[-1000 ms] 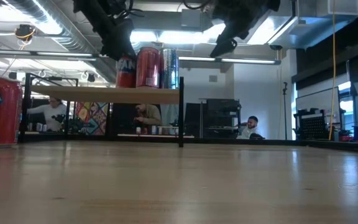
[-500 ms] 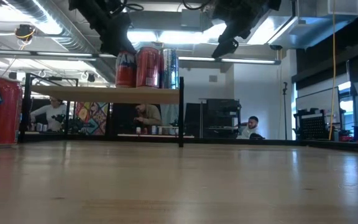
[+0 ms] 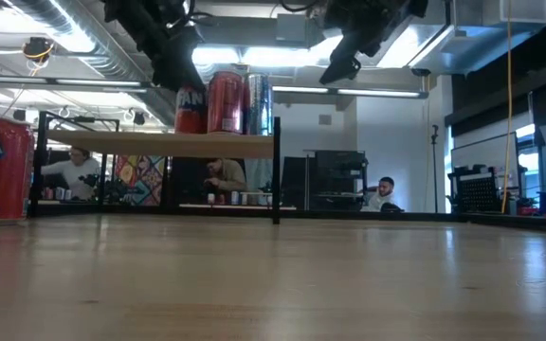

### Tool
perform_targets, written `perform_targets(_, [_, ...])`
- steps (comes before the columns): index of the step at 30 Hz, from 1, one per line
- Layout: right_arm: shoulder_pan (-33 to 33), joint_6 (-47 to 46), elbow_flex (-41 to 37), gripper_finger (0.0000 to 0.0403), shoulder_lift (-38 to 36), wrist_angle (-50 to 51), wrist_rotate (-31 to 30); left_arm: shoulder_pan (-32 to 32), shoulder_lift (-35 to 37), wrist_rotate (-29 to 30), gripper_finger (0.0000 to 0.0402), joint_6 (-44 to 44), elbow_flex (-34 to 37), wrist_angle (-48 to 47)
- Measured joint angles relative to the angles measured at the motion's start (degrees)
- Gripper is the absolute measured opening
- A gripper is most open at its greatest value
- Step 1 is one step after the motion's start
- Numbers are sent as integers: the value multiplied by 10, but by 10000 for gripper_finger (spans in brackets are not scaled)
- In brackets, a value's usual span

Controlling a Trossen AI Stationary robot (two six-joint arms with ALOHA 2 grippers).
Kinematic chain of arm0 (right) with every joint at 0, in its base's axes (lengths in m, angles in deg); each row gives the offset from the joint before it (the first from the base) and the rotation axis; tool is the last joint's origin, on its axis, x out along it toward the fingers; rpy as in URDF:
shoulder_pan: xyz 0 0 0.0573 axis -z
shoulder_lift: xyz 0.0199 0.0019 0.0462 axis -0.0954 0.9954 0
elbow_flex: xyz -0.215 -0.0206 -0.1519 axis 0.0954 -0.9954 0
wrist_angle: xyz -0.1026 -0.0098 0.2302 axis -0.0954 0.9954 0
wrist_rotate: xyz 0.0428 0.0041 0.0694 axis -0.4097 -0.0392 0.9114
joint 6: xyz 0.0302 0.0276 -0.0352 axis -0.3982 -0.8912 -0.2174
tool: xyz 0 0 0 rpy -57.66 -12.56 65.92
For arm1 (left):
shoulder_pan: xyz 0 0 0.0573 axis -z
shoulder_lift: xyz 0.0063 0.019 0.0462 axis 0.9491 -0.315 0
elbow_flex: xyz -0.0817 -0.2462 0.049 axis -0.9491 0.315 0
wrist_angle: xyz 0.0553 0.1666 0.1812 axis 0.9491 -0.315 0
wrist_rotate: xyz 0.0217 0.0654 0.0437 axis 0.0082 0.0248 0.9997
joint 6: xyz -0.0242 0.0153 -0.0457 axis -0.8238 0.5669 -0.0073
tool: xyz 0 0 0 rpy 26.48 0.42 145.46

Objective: Place canned beverage on shelf
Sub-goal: Put the bottom red soda can on the shelf

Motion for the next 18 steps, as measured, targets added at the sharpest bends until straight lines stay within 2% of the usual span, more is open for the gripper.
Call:
perform_targets(6, [0, 7, 0, 335, 0, -1, 0, 0, 0, -2, 258, -23, 1, 2])
perform_targets(14, [0, 17, 0, 335, 0, -1, 0, 1, 0, 23, 325, -41, 3, 6])
perform_targets(18, [0, 19, 0, 335, 0, -1, 0, 0, 0, 26, 346, -39, -6, 1])
